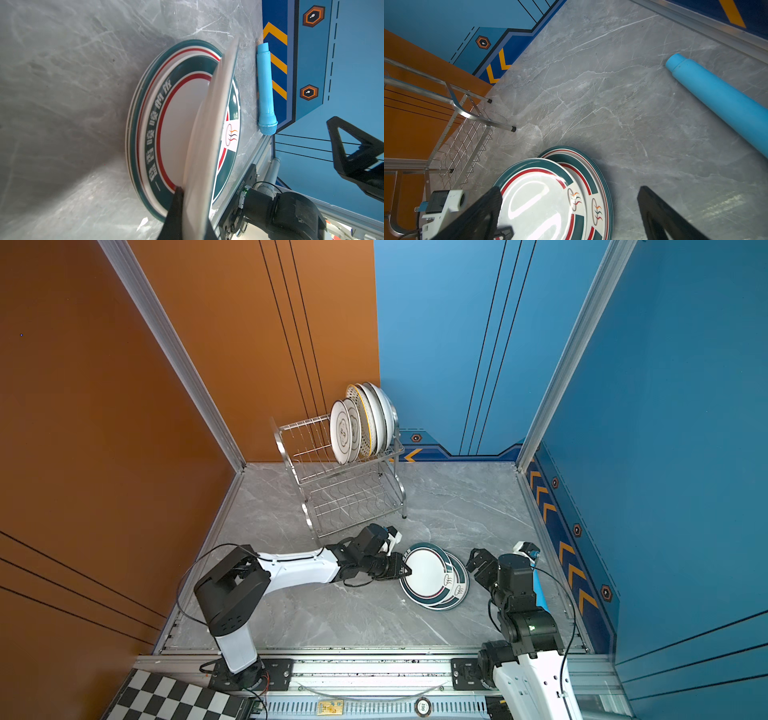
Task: Unload the plates from the dish rack
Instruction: 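Lay the plate flat on the stack with the left gripper while the right releases, then open the left gripper and draw it back from the stack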
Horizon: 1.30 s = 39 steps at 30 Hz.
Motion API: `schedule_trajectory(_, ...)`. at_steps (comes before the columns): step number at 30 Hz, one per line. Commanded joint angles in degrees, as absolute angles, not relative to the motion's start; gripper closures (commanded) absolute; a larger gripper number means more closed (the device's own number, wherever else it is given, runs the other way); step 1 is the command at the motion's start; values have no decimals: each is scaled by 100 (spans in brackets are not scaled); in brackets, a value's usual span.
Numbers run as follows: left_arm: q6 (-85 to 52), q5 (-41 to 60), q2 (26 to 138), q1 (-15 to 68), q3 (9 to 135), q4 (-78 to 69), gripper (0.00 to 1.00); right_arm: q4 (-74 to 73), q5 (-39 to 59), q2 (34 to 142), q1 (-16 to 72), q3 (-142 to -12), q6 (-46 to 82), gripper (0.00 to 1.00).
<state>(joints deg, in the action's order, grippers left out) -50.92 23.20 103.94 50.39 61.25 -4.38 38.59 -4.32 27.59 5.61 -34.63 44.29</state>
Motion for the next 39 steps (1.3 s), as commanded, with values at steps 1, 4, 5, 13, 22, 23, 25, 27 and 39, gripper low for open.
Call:
schedule_trajectory(1,-4945,2284,10496,5132,6396,35,86,3980,-392,2689,534,-3389,4306,0)
schedule_trajectory(4,-4796,2102,10576,5192,6600,450,81,3990,-380,2689,534,-3376,4306,0)
schedule_trajectory(5,-4737,2062,10618,5216,6686,592,80,3990,-370,2681,527,-3375,4298,0)
schedule_trajectory(13,-4459,1782,10879,5327,7134,1418,63,4040,-392,2544,527,-3366,4292,0)
schedule_trajectory(22,-4216,1435,10971,5442,7453,1950,51,4052,-365,2516,519,-3370,4283,0)
schedule_trajectory(23,-4188,1395,11001,5463,7507,2019,51,4052,-357,2508,519,-3371,4272,0)
schedule_trajectory(25,-4134,1330,11054,5487,7603,2140,51,4060,-359,2488,519,-3366,4267,0)
schedule_trajectory(27,-4101,1276,11096,5509,7669,2231,50,4060,-356,2479,519,-3362,4259,0)
schedule_trajectory(39,-3868,1007,11213,5676,8012,2651,42,4071,-335,2421,510,-3340,4226,0)
